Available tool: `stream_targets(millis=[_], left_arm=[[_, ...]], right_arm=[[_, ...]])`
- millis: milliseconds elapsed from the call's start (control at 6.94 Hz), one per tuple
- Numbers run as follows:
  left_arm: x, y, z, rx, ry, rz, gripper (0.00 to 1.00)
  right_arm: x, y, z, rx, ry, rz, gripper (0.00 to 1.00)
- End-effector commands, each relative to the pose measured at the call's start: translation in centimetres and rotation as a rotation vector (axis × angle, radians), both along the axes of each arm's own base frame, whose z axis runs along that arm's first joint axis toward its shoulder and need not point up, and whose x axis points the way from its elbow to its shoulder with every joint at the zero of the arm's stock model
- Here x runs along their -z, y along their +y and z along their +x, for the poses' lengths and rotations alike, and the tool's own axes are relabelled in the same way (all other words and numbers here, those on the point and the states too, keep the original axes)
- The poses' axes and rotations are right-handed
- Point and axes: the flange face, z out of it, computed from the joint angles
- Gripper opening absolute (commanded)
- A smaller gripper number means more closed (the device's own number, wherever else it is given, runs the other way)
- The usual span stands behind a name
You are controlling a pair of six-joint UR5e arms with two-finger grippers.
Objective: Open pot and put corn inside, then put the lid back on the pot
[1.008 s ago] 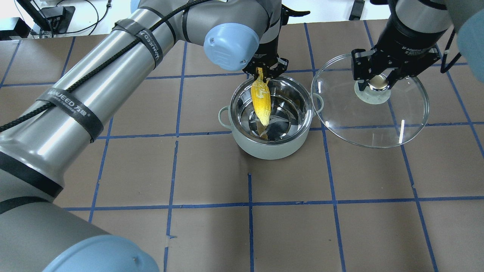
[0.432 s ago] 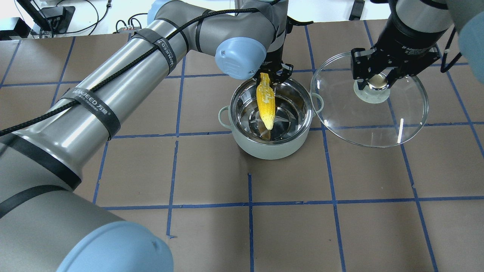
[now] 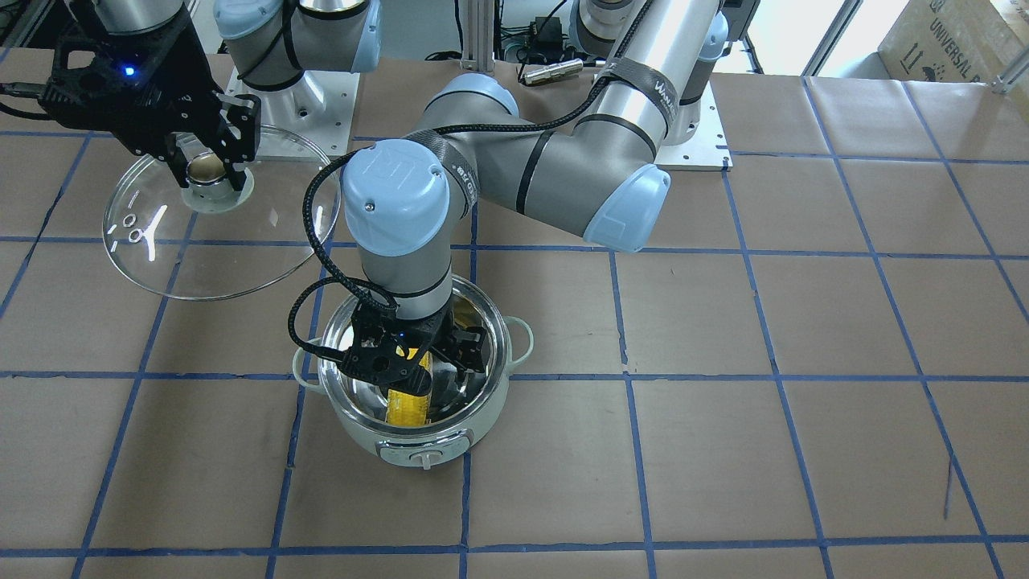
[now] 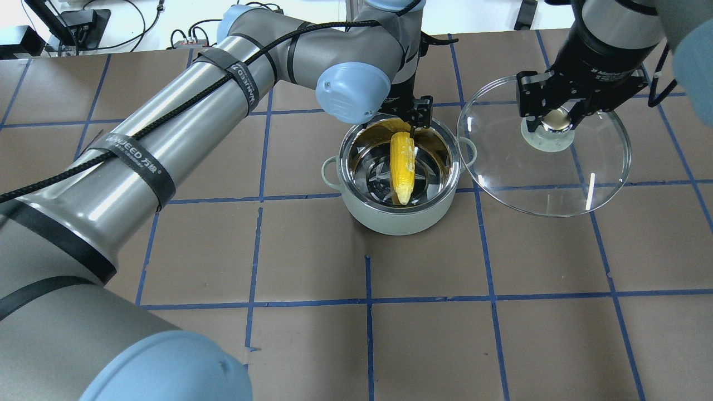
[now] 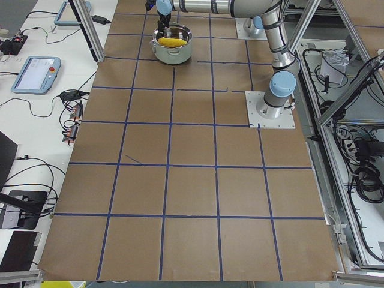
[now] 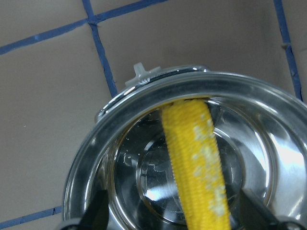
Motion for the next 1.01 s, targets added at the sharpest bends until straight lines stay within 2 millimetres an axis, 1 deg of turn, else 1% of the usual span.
stream_targets(millis=[0,144,288,432,576,720,864], left_arm=[[-1.1,-0.6,1.4,-0.003,0.004,-0.013,1.0],[-1.9,-2.1,4.4,0.024,0.001,-0.021,1.0],[-3.6,-3.8,9.4,0.07,0.001,-0.038,1.0],[-6.1,-3.7,14.7,0.051,0.007,-0.05,1.0],[-8.5,-1.7,19.4,0.058,0.003,-0.061,1.0],[-10.2,2.1,23.7,0.081,0.0,-0.064,1.0],[-11.4,6.7,26.9,0.041,0.041,-0.071,1.0]], right_arm=[[0.1,0.0,0.0,-0.001,0.001,0.0,0.42],[0.1,0.0,0.0,0.001,0.002,0.0,0.42],[0.0,0.0,0.1,0.001,0.002,-0.001,0.42],[0.4,-0.4,0.2,0.009,-0.006,-0.002,0.42],[1.5,-1.5,0.7,0.015,-0.012,-0.004,0.42],[2.6,-2.6,3.5,0.006,-0.016,-0.032,0.42],[3.8,-3.4,7.3,-0.007,-0.026,-0.05,0.42]])
